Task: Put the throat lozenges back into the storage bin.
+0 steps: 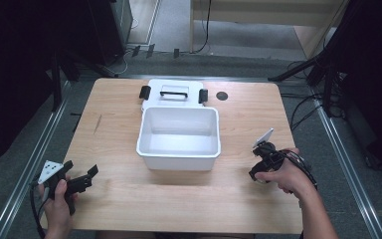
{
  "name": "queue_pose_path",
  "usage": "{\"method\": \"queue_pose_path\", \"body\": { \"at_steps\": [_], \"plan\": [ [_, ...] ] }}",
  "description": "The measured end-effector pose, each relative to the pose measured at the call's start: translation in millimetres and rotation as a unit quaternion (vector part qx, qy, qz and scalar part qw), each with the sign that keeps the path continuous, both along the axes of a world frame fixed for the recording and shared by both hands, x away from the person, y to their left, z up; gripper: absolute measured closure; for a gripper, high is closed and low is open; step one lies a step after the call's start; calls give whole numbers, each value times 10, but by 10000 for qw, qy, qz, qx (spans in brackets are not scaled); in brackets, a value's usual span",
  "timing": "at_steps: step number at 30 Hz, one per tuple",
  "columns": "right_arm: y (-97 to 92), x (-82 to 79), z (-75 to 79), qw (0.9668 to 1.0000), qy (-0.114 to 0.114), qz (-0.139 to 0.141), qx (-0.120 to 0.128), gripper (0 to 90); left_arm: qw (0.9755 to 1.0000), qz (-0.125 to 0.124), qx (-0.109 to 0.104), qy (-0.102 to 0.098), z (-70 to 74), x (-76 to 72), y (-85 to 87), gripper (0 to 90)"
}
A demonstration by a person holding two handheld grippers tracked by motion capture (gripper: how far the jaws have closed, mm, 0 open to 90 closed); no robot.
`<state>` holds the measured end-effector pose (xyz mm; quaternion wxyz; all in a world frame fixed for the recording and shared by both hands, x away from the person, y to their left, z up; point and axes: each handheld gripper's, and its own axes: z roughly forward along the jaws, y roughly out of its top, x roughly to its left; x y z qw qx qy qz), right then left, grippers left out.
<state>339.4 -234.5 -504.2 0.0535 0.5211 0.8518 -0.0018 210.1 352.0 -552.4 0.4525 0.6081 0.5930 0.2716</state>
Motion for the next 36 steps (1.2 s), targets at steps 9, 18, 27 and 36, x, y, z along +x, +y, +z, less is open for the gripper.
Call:
{"method": "queue_pose_path", "body": {
  "at_steps": [9, 18, 27, 36],
  "plan": [
    [-35, -11, -34, 9999, 33, -10, 154, 204, 10000, 2, 10, -3, 0, -1, -2, 0],
    [-8, -16, 99, 9997, -72, 77, 229, 205, 10000, 6, 7, 0, 0, -1, -1, 0],
    [86, 25, 236, 9990, -98, 246, 347, 205, 10000, 6, -1, -2, 0, -1, 0, 0],
    [181, 80, 410, 9985, -119, 375, 383, 205, 10000, 1, -7, -3, -1, 1, 4, 0]
  ]
}}
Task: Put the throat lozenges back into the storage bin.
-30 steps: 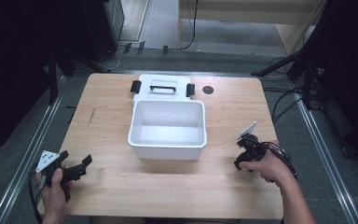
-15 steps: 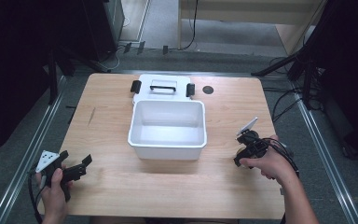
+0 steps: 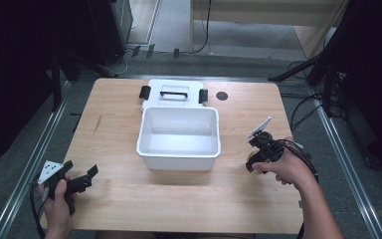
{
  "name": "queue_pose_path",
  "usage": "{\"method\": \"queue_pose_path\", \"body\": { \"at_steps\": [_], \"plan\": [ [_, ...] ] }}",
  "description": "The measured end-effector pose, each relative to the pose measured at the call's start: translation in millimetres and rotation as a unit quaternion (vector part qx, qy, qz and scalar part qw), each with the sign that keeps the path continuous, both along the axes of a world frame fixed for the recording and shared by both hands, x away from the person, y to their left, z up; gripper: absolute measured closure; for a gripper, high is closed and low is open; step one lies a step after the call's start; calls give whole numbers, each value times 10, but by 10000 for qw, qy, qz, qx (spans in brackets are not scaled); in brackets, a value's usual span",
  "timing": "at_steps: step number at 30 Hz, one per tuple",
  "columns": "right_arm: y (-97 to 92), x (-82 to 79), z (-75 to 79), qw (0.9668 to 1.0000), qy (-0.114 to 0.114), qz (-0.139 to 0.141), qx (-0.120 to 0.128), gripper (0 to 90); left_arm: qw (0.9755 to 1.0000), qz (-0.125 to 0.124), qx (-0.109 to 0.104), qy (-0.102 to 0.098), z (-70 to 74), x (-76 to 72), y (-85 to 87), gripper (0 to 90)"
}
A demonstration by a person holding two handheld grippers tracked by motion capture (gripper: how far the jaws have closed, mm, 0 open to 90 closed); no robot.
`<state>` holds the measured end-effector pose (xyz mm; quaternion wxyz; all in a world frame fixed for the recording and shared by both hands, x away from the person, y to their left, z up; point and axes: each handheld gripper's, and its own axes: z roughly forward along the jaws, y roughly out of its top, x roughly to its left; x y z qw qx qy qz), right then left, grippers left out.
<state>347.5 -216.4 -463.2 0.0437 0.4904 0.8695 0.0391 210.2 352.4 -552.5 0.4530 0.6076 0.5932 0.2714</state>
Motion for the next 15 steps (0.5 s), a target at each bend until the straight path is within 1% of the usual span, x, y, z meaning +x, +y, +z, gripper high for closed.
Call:
{"method": "queue_pose_path", "body": {
  "at_steps": [5, 8, 15],
  "plan": [
    [40, 13, 75, 10000, -26, 33, 13, 206, 10000, -7, 0, 9, 1, 0, 4, 0],
    [68, 23, 128, 9999, -41, 105, 16, 205, 10000, 5, -9, -2, 1, 0, 3, 0],
    [129, 54, 266, 9997, -12, 219, 57, 206, 10000, 0, -15, 2, 1, 0, 5, 0]
  ]
}}
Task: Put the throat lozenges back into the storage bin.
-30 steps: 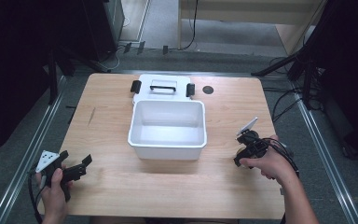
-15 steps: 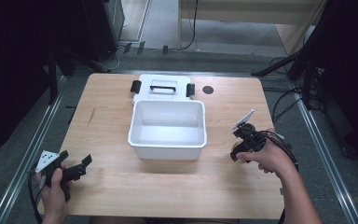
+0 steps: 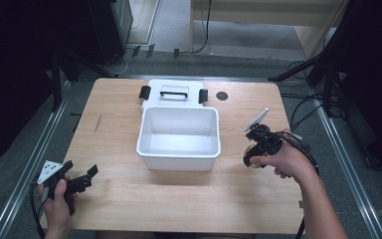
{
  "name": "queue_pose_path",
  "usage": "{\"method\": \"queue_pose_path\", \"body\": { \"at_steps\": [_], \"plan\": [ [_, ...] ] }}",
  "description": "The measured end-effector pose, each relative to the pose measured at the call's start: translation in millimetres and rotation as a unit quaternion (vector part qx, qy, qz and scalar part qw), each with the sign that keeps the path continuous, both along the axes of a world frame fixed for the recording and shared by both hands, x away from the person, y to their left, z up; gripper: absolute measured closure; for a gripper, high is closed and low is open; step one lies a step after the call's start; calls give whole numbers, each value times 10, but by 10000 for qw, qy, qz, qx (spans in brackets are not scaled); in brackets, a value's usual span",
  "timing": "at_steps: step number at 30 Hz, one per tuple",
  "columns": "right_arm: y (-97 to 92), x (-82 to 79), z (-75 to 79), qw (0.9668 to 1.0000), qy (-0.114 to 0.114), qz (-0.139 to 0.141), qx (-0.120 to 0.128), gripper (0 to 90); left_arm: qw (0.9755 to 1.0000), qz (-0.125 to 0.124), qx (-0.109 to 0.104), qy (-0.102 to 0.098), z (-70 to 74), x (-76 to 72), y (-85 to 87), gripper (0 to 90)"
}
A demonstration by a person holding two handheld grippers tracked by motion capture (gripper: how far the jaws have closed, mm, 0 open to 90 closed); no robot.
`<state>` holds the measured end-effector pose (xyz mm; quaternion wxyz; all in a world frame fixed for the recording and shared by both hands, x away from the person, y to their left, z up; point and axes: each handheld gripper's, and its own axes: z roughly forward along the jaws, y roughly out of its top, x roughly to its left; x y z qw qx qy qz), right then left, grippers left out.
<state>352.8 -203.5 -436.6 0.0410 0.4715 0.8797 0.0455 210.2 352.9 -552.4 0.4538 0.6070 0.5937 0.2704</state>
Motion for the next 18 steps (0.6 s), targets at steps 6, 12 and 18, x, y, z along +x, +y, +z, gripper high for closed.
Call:
{"method": "queue_pose_path", "body": {
  "at_steps": [6, 12, 18],
  "plan": [
    [34, 37, 135, 10000, -18, 72, -2, 206, 10000, -8, -12, 1, 0, 1, 2, 0],
    [97, 67, 278, 9999, 1, 120, 23, 206, 10000, -14, -12, 6, 0, 1, 2, 0],
    [169, 102, 378, 9998, 61, 188, 76, 206, 10000, -12, -19, 7, 0, 1, 4, 0]
  ]
}}
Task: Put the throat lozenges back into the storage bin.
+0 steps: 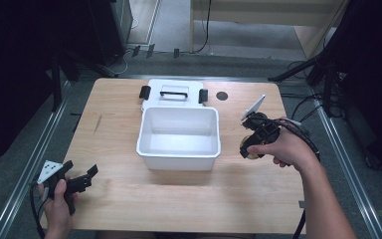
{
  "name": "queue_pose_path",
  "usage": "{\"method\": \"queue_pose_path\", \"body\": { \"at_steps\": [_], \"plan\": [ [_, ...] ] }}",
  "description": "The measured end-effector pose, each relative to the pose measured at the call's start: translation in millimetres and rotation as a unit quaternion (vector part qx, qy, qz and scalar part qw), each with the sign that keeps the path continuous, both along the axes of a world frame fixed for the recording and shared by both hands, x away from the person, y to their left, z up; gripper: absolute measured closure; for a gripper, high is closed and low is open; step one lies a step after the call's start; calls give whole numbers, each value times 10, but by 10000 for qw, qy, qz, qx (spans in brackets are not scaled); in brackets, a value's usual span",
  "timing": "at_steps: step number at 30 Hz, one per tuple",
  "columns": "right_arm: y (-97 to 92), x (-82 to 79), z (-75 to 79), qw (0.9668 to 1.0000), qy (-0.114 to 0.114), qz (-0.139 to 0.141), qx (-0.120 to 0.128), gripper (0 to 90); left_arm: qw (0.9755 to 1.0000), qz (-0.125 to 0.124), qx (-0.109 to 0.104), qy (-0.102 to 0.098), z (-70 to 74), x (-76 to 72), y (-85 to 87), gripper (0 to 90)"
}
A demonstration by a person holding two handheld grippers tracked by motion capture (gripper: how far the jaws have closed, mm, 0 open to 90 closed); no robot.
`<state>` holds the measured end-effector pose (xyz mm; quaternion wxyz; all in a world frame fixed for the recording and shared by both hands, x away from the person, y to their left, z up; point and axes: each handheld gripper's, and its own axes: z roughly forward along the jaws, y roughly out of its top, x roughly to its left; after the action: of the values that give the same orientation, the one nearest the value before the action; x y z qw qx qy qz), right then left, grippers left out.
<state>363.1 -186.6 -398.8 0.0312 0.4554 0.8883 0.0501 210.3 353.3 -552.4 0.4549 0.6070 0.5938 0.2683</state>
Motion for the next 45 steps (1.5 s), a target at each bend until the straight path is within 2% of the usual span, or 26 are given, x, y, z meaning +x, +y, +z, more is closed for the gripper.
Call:
{"method": "queue_pose_path", "body": {
  "at_steps": [17, 24, 45],
  "plan": [
    [245, 68, 323, 9997, -13, 220, -47, 206, 10000, 0, -21, -7, -2, 4, 0, 0],
    [352, 90, 373, 9995, 23, 287, -89, 206, 10000, 6, -22, -6, -1, 5, 1, 0],
    [814, 155, 640, 9977, -85, 654, -137, 206, 10000, -14, -41, 21, -1, 10, 5, 0]
  ]
}}
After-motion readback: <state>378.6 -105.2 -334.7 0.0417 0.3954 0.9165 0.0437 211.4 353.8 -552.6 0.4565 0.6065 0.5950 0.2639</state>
